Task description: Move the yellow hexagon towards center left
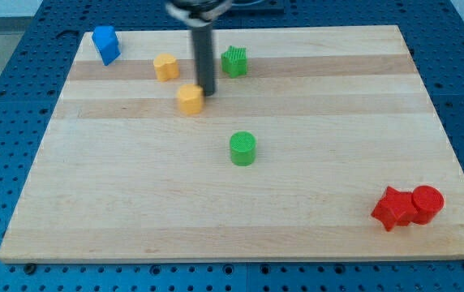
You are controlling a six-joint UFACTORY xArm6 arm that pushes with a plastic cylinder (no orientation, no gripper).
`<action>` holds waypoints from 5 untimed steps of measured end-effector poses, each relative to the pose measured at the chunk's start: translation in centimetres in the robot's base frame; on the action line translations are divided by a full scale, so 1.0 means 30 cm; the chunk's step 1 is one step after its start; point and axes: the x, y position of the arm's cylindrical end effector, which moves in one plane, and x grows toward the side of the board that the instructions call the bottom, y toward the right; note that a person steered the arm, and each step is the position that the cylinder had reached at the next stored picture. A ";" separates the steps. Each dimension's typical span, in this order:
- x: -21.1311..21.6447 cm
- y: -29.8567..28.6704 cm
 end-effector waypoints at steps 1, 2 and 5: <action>0.092 -0.182; 0.103 -0.126; 0.222 -0.095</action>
